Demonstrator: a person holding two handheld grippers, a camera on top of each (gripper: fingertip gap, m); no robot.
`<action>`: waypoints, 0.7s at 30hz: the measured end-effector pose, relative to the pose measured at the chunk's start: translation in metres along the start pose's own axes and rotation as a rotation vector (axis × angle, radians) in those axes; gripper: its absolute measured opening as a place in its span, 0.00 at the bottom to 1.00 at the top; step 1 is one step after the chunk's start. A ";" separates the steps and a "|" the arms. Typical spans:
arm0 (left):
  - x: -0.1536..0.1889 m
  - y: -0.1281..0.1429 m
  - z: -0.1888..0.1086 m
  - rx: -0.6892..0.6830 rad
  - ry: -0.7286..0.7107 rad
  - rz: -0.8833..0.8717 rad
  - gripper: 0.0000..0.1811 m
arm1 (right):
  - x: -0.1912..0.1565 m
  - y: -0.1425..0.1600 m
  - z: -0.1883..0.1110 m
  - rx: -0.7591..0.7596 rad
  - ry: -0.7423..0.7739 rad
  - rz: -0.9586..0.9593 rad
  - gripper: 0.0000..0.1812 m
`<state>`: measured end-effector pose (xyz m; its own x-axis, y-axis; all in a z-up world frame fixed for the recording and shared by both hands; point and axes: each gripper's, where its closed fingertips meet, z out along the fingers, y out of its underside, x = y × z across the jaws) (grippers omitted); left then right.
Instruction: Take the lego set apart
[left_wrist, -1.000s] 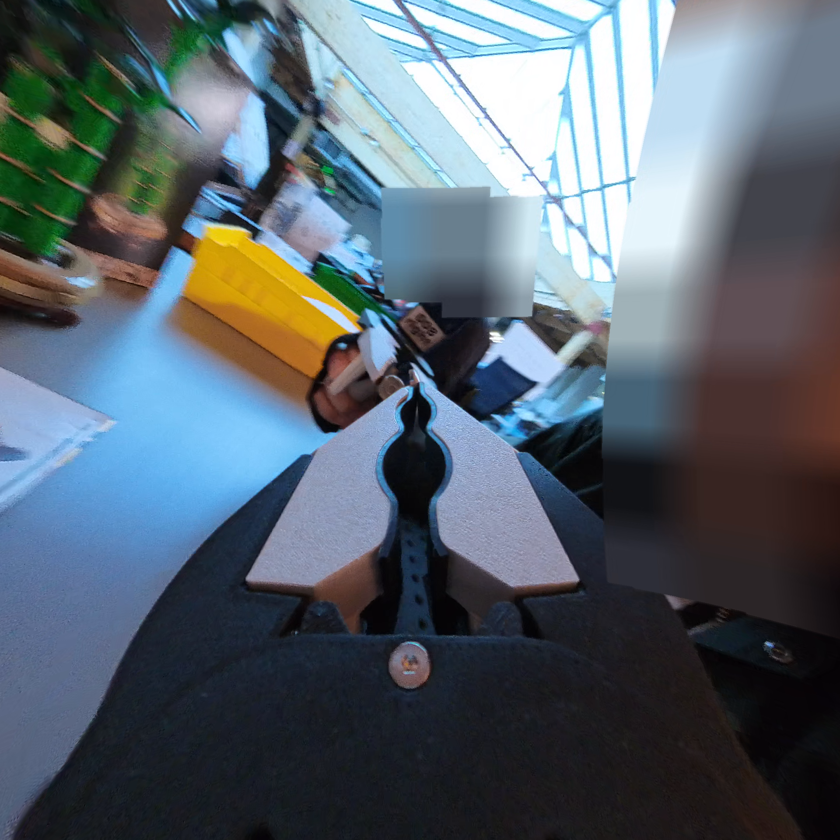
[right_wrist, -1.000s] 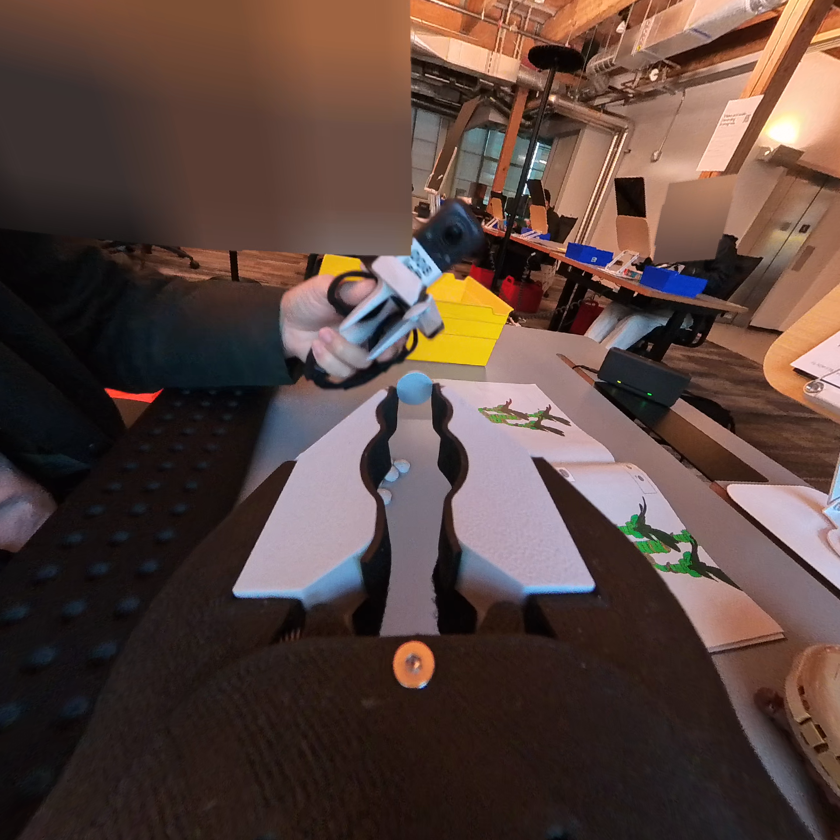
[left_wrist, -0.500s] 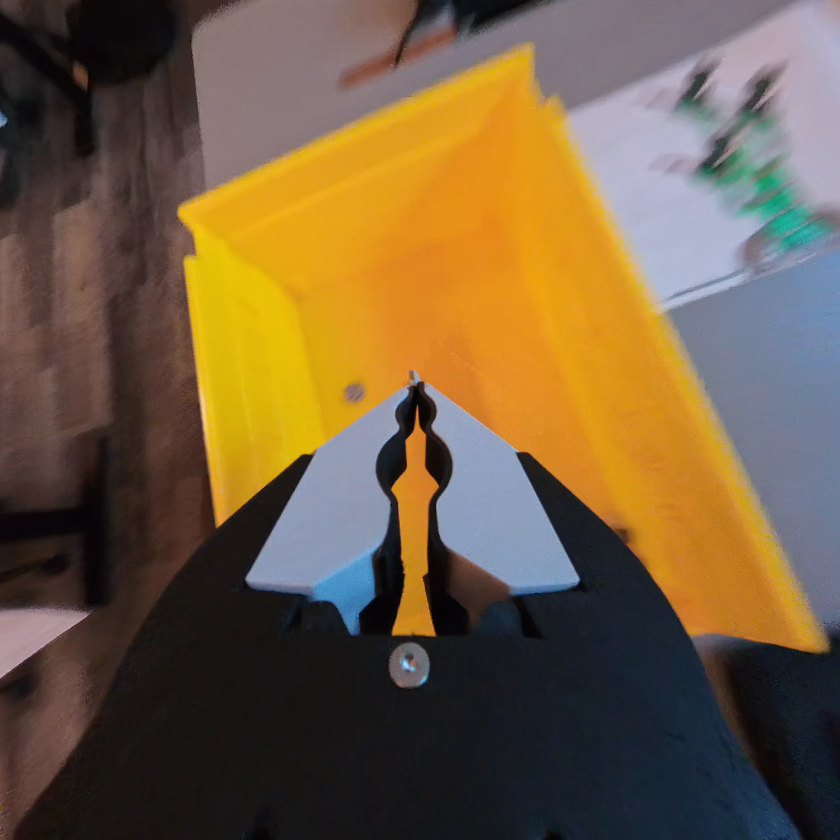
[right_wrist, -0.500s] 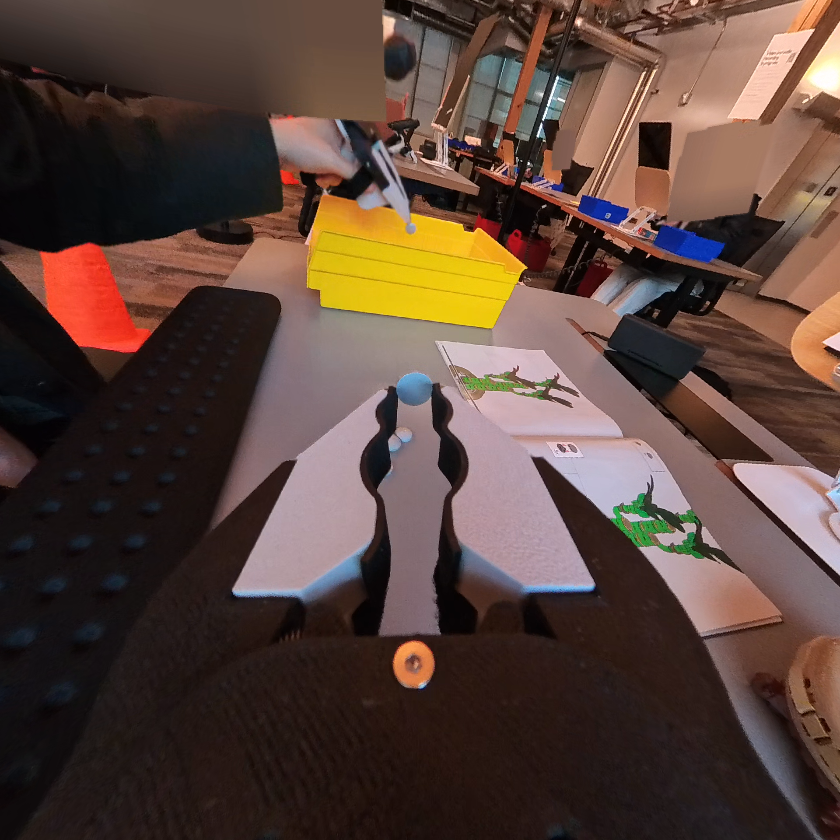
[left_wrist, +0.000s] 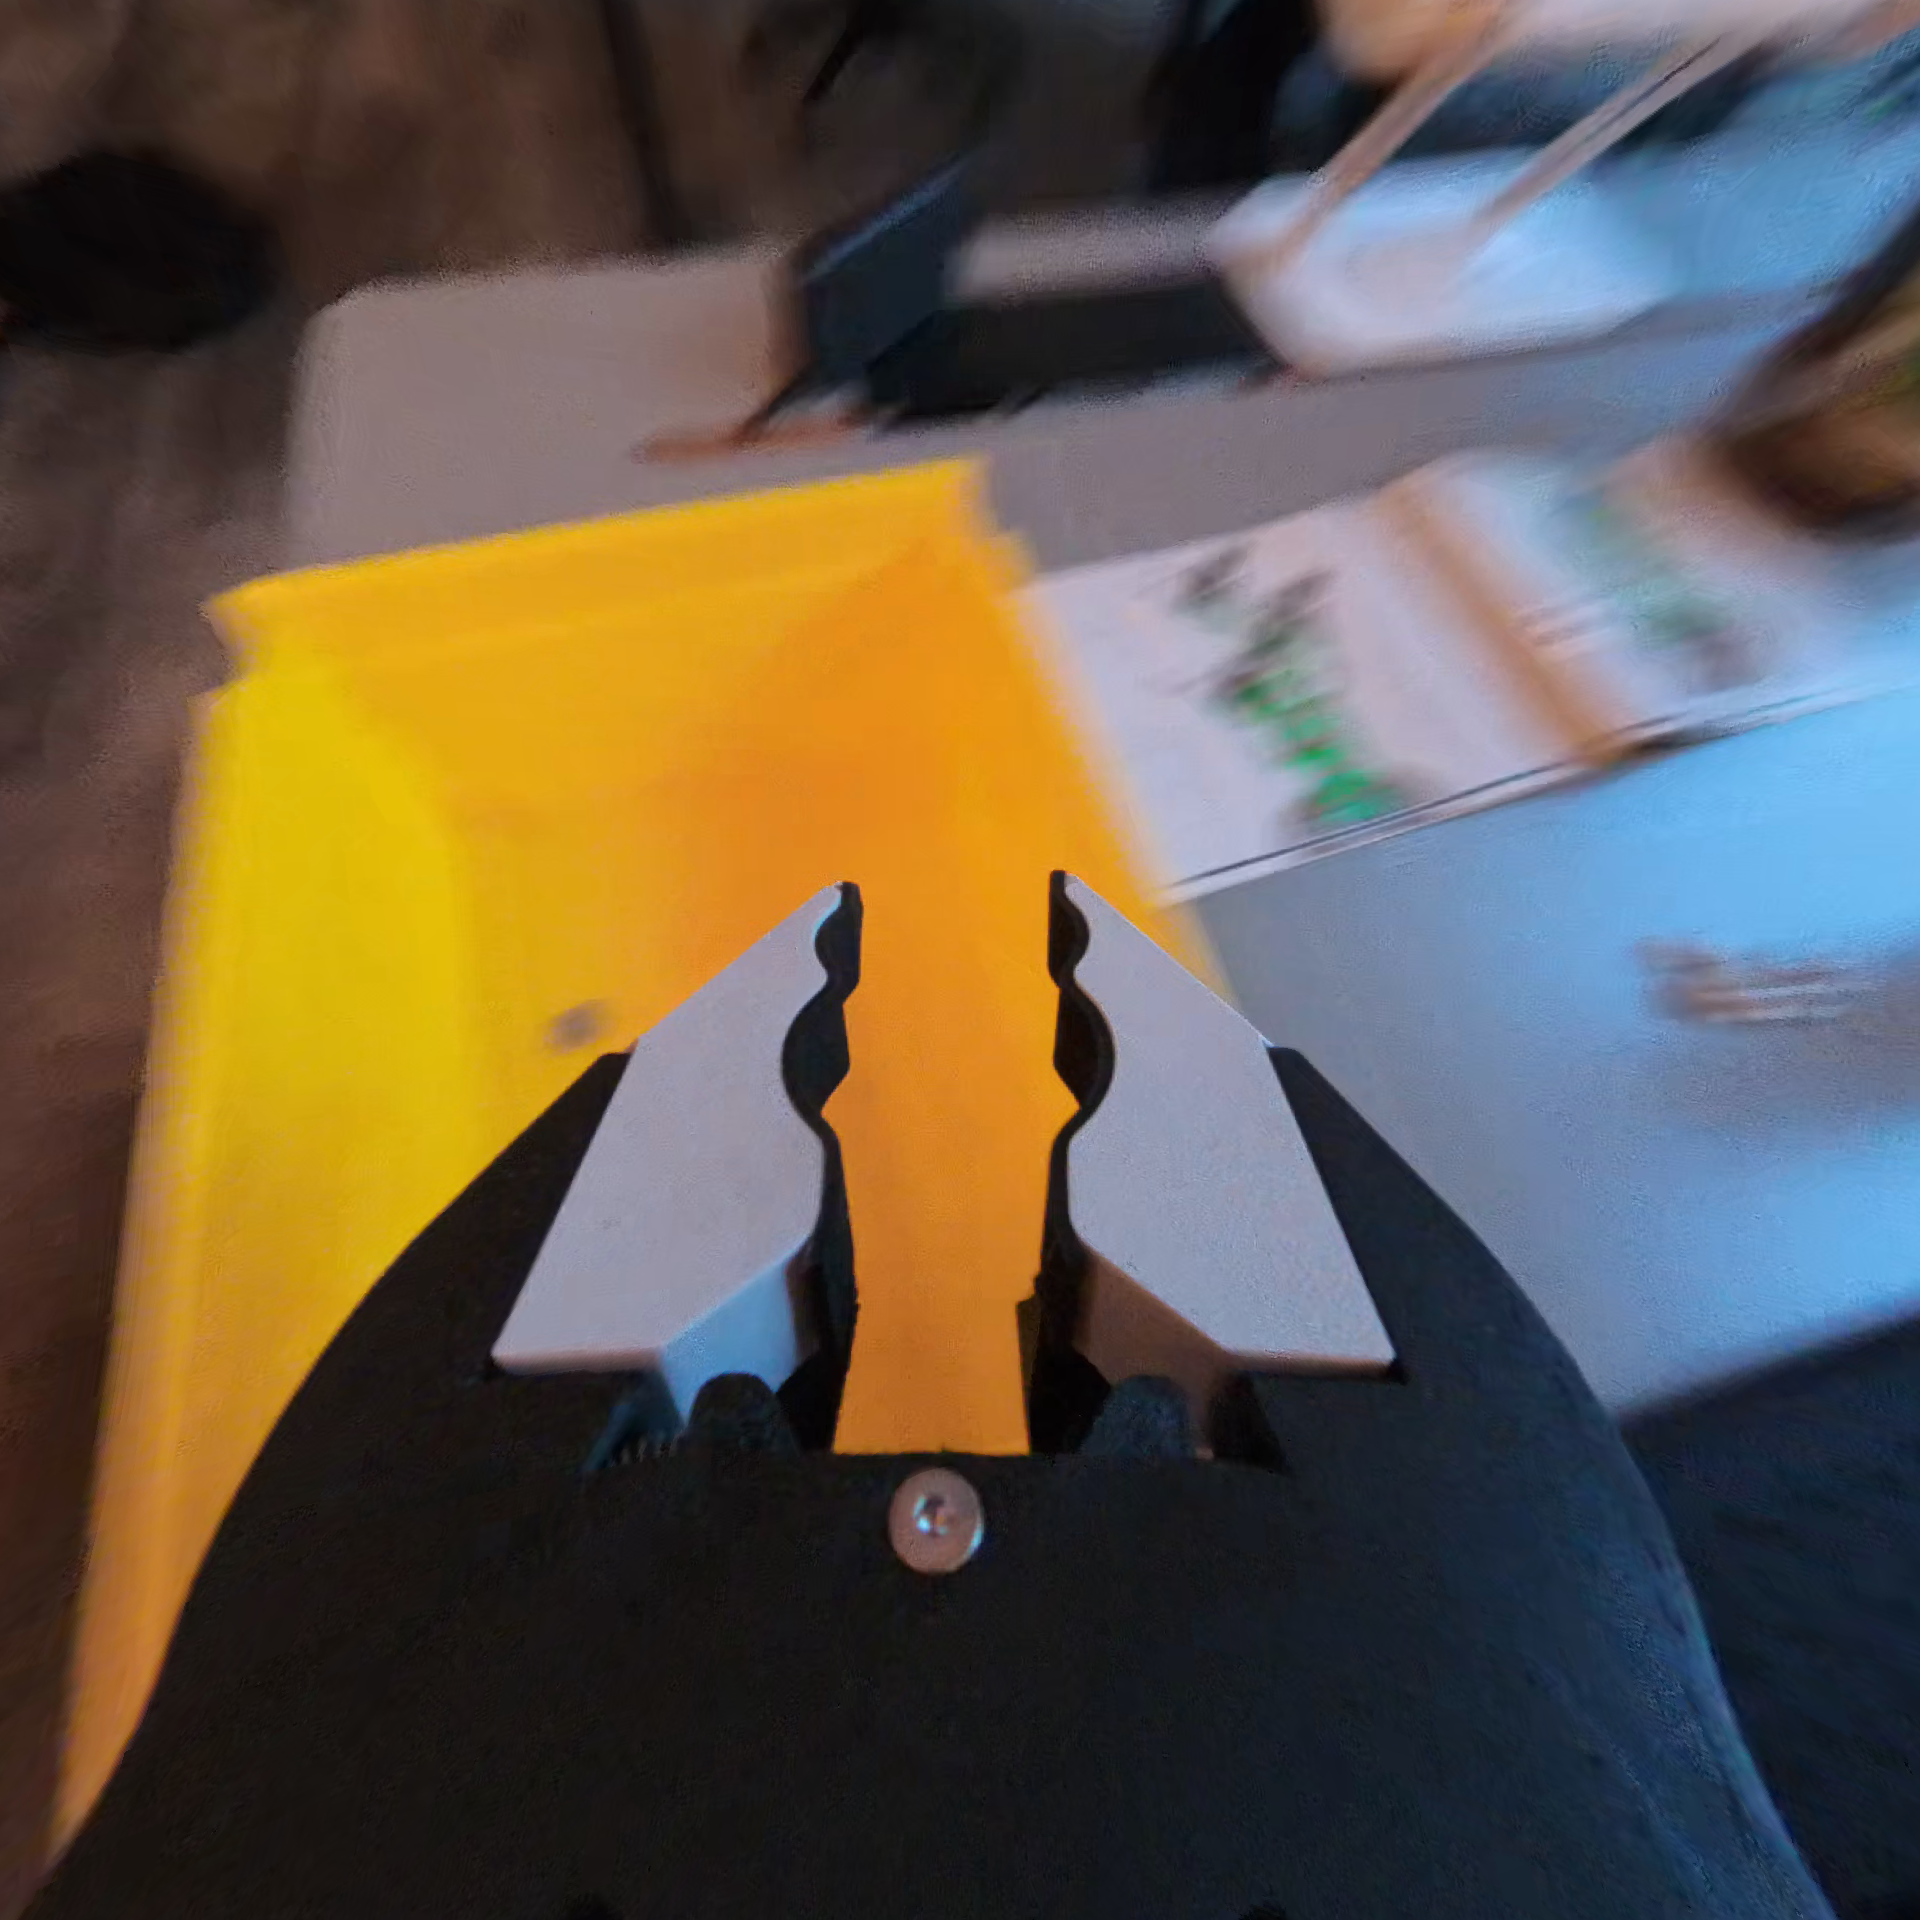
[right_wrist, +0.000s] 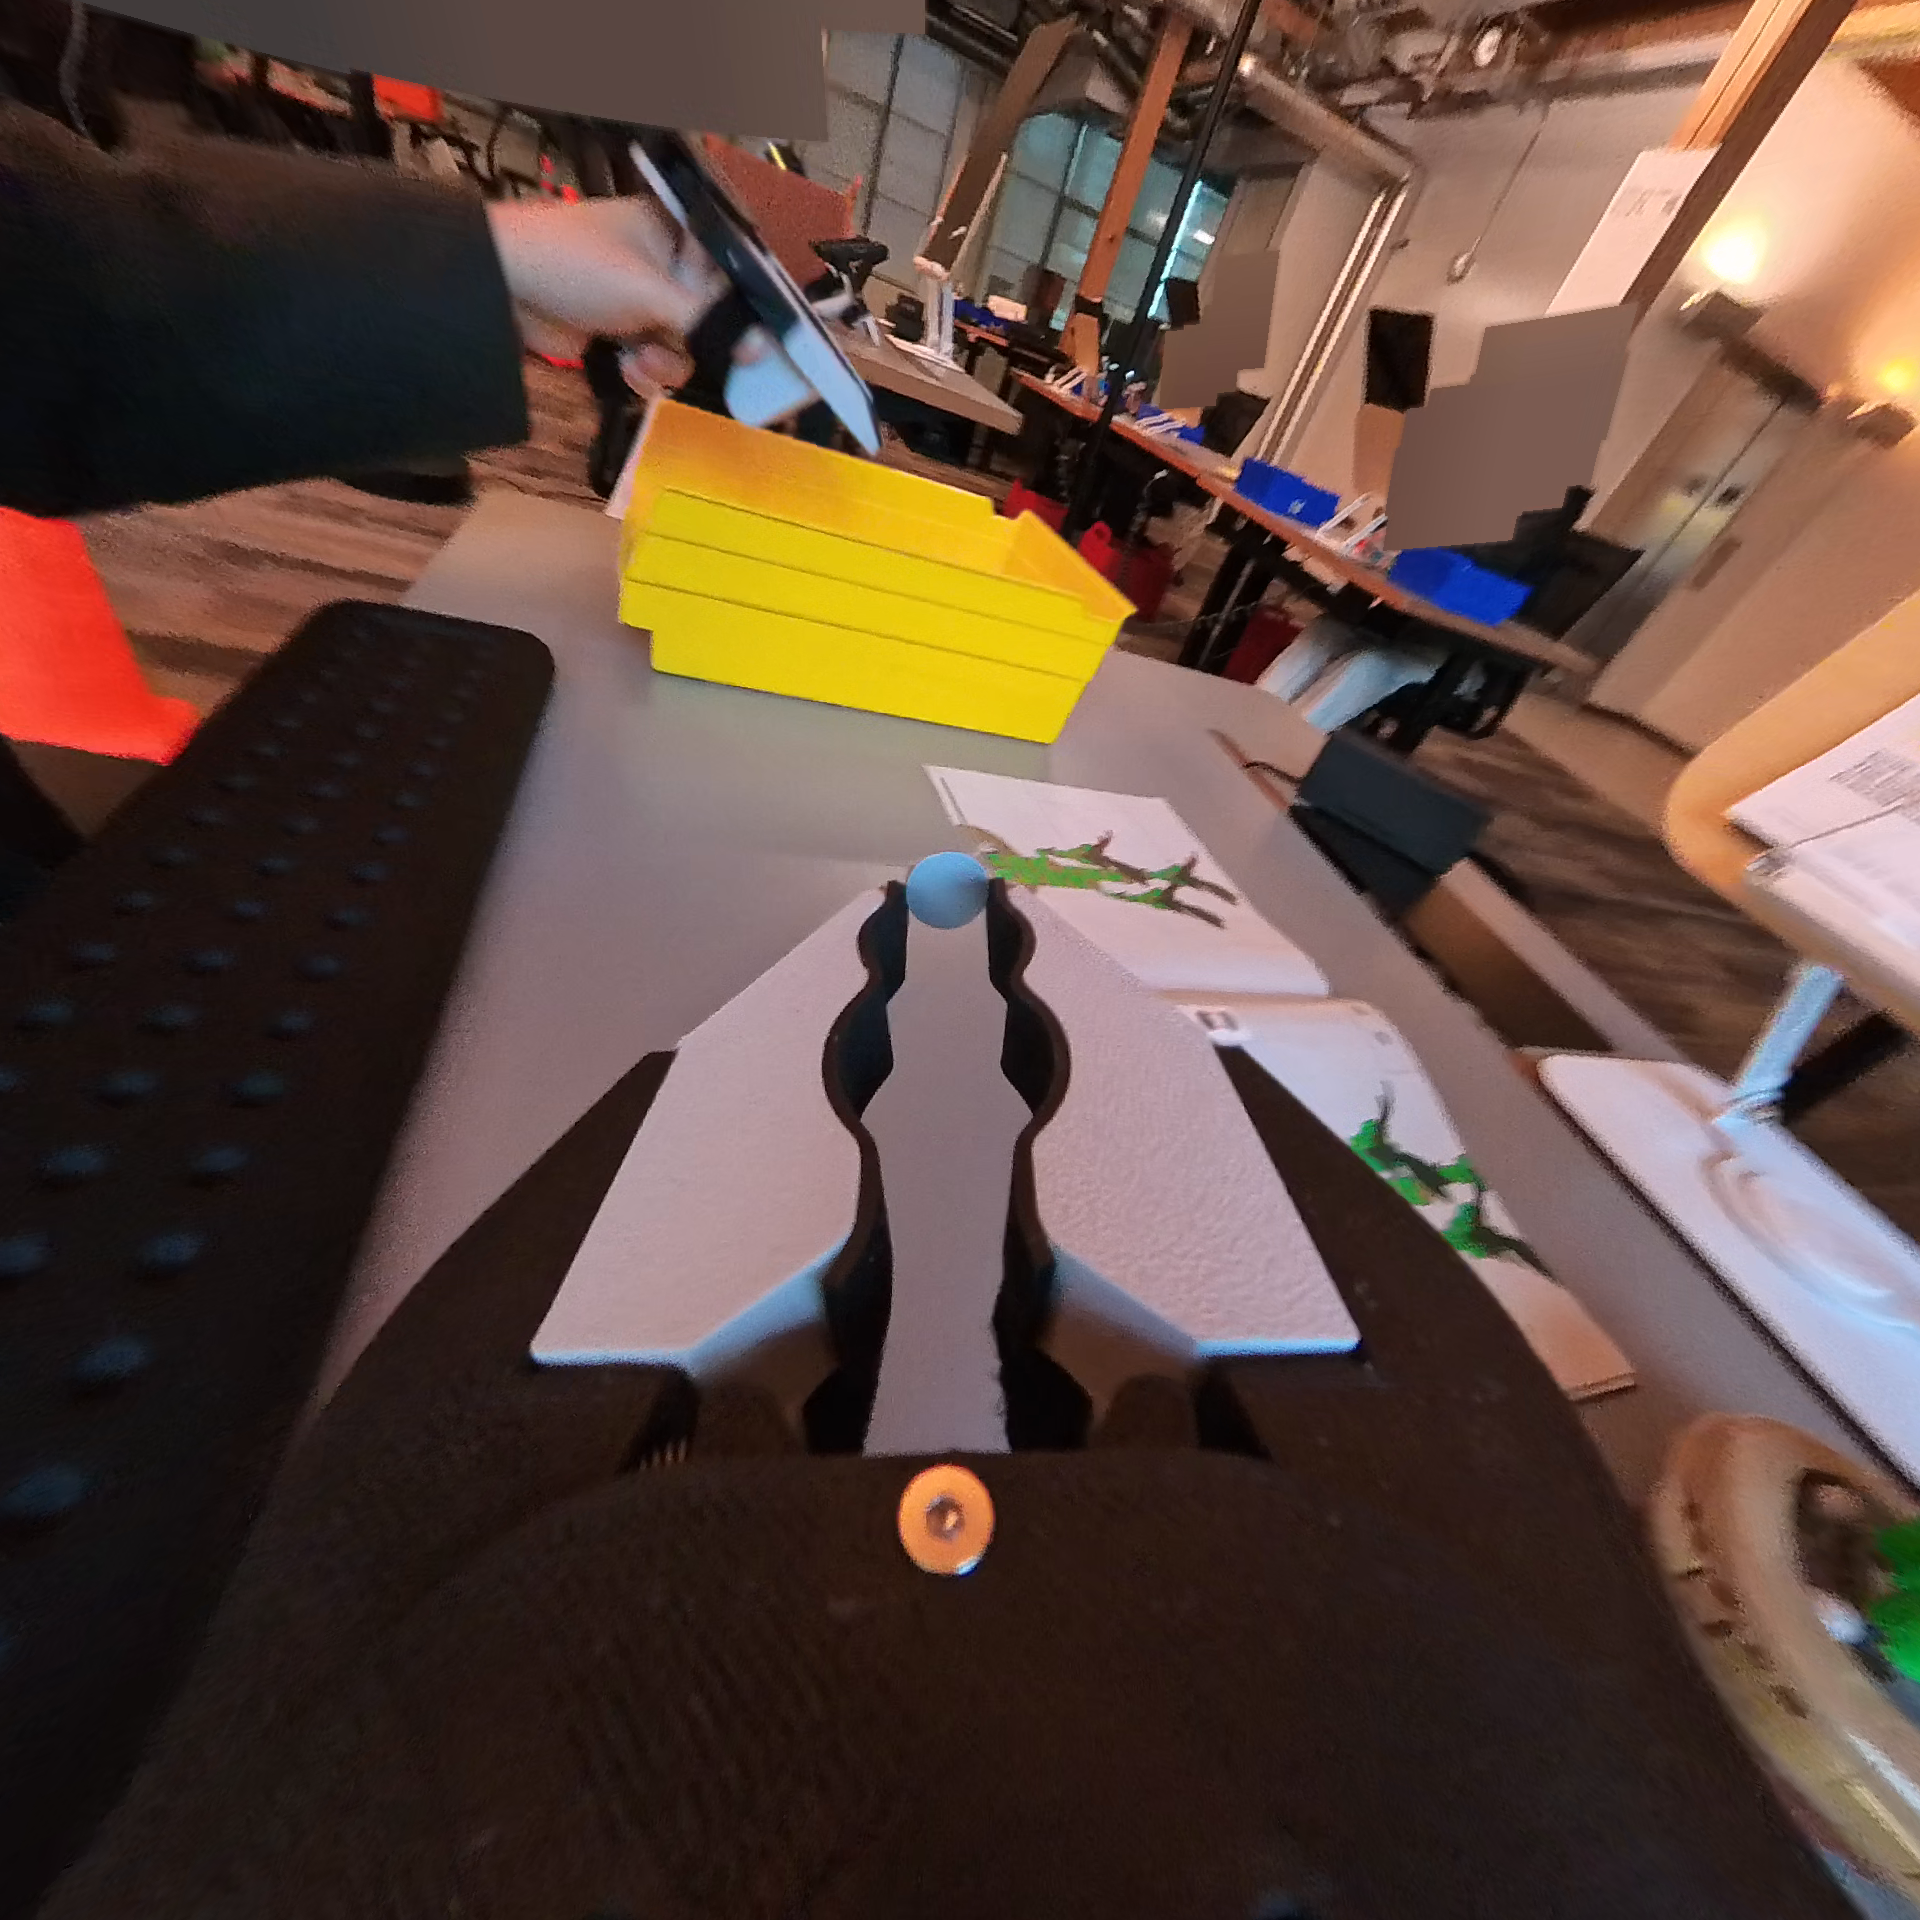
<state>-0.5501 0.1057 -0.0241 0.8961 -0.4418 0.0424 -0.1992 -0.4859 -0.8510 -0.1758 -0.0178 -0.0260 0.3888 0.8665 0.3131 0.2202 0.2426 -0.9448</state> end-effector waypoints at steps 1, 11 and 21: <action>0.042 -0.015 -0.009 0.088 0.128 -0.031 0.19 | 0.000 -0.003 0.000 0.009 0.027 -0.052 0.08; 0.339 -0.040 -0.007 0.200 1.181 -0.382 0.28 | -0.011 -0.038 -0.008 0.166 0.097 -0.226 0.08; 0.401 -0.025 0.022 0.037 1.380 -0.431 0.23 | -0.020 -0.039 -0.005 0.164 0.067 -0.264 0.08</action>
<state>-0.1774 -0.0430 0.0023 -0.2120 -0.6408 0.7378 0.0116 -0.7566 -0.6538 -0.1877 -0.0461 0.0050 0.3966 0.7349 0.5500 0.1763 0.5271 -0.8313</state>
